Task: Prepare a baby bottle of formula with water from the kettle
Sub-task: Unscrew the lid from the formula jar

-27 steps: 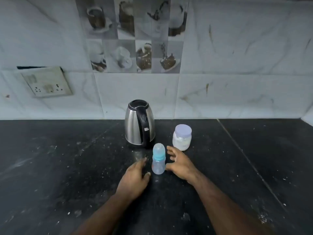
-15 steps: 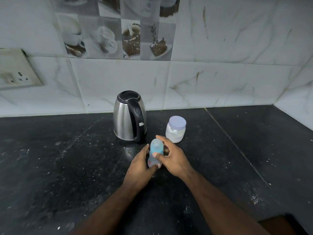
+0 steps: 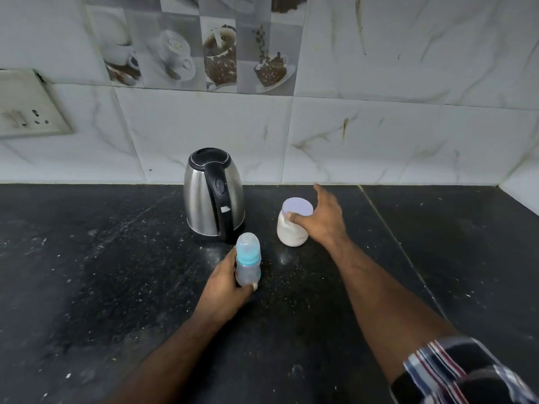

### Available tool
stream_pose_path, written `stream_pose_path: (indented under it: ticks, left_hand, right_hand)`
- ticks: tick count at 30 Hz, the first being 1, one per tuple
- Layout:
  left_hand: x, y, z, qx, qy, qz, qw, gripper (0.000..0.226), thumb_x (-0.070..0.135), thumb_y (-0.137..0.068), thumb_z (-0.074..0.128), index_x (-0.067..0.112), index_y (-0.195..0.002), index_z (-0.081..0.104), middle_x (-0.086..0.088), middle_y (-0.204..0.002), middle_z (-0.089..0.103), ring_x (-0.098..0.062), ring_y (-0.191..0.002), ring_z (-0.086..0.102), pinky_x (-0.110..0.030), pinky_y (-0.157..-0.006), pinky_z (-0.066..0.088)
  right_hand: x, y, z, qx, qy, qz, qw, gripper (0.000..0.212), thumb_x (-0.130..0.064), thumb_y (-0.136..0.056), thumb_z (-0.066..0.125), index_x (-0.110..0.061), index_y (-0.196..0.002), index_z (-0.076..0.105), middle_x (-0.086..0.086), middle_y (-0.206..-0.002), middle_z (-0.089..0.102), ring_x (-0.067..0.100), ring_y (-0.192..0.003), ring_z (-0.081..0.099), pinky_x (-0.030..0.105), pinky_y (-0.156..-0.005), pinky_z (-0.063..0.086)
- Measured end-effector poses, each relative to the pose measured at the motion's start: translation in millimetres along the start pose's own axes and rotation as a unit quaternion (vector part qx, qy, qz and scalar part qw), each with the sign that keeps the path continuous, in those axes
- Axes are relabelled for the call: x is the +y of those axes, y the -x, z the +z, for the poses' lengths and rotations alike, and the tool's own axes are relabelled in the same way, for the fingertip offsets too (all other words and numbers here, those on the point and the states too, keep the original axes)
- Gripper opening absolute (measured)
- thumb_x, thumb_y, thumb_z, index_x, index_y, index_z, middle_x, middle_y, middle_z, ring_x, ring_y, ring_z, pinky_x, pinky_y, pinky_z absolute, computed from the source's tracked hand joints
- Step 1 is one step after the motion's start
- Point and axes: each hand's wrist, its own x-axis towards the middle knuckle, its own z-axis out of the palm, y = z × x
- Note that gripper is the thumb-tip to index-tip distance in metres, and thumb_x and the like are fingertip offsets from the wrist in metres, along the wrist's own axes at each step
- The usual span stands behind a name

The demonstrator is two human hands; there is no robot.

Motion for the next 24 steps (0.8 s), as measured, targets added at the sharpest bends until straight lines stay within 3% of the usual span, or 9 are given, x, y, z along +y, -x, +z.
stream_pose_path:
  ticks: [3, 7, 11, 13, 15, 19, 22, 24]
  left_hand:
    - [5, 7, 0, 0.003, -0.013, -0.018, 1.0, 0.083, 0.022, -0.08, 0.076, 0.036, -0.152, 0.037, 0.013, -0.133, 0.059, -0.011, -0.122, 0.056, -0.039, -0.105, 0.05]
    - [7, 18, -9, 0.021, 0.018, -0.063, 0.998, 0.095, 0.033, -0.075, 0.074, 0.03, -0.159, 0.031, 0.008, -0.145, 0.058, -0.011, -0.128, 0.058, -0.041, -0.108, 0.05]
    - [28, 36, -25, 0.165, 0.101, -0.045, 0.98, 0.052, 0.005, -0.089, 0.067, 0.027, -0.135, 0.057, 0.008, -0.114, 0.068, -0.002, -0.1, 0.065, -0.038, -0.101, 0.054]
    - [51, 40, -34, 0.196, 0.142, -0.004, 0.97, 0.045, 0.006, -0.092, 0.068, 0.029, -0.129, 0.058, 0.008, -0.11, 0.067, 0.001, -0.092, 0.064, -0.034, -0.097, 0.057]
    - [78, 39, -41, 0.161, 0.162, 0.036, 0.973, 0.053, 0.014, -0.091, 0.074, 0.029, -0.138, 0.053, 0.009, -0.118, 0.065, 0.0, -0.1, 0.065, -0.029, -0.095, 0.057]
    - [125, 30, -43, 0.032, 0.152, 0.108, 0.982, 0.095, 0.039, -0.077, 0.089, 0.038, -0.154, 0.033, 0.016, -0.143, 0.052, -0.003, -0.124, 0.056, -0.029, -0.099, 0.053]
    - [136, 26, -40, 0.038, 0.174, 0.132, 0.975, 0.09, 0.038, -0.067, 0.091, 0.034, -0.14, 0.04, 0.013, -0.131, 0.06, 0.001, -0.115, 0.062, -0.025, -0.092, 0.056]
    - [134, 25, -39, 0.055, 0.186, 0.129, 0.973, 0.085, 0.038, -0.063, 0.091, 0.031, -0.134, 0.045, 0.009, -0.126, 0.064, -0.002, -0.111, 0.065, -0.03, -0.092, 0.058]
  right_hand:
    - [3, -18, 13, -0.105, -0.013, 0.003, 0.994, 0.103, -0.045, -0.077, 0.085, -0.019, -0.159, 0.029, 0.009, -0.162, 0.034, 0.028, -0.146, 0.036, 0.04, -0.117, 0.032]
    - [8, -10, 21, -0.072, 0.035, -0.026, 0.996, 0.081, -0.048, -0.077, 0.081, -0.029, -0.149, 0.048, 0.01, -0.144, 0.05, 0.03, -0.129, 0.054, 0.037, -0.103, 0.043]
    - [-9, 5, -12, -0.043, 0.015, -0.055, 0.997, 0.083, -0.061, -0.073, 0.076, -0.036, -0.147, 0.049, 0.004, -0.142, 0.053, 0.026, -0.127, 0.055, 0.038, -0.099, 0.044]
    - [-29, 13, -40, -0.049, -0.002, -0.089, 0.995, 0.087, -0.066, -0.068, 0.076, -0.037, -0.145, 0.05, 0.0, -0.142, 0.054, 0.022, -0.126, 0.056, 0.037, -0.097, 0.045]
    - [-54, 24, -68, -0.055, -0.003, -0.119, 0.991, 0.088, -0.071, -0.065, 0.075, -0.039, -0.144, 0.051, -0.002, -0.143, 0.054, 0.019, -0.126, 0.054, 0.037, -0.098, 0.046]
    - [-100, 54, -100, -0.088, -0.001, -0.181, 0.979, 0.084, -0.076, -0.066, 0.072, -0.04, -0.14, 0.055, -0.005, -0.148, 0.052, 0.014, -0.127, 0.054, 0.034, -0.095, 0.043]
    - [-120, 73, -105, -0.125, -0.006, -0.205, 0.971, 0.066, -0.071, -0.075, 0.071, -0.034, -0.13, 0.064, -0.014, -0.128, 0.063, 0.006, -0.111, 0.06, 0.028, -0.087, 0.049]
    - [-128, 79, -105, -0.137, 0.02, -0.198, 0.97, 0.069, -0.083, -0.072, 0.061, -0.034, -0.121, 0.065, -0.013, -0.119, 0.064, 0.007, -0.103, 0.063, 0.032, -0.087, 0.053]
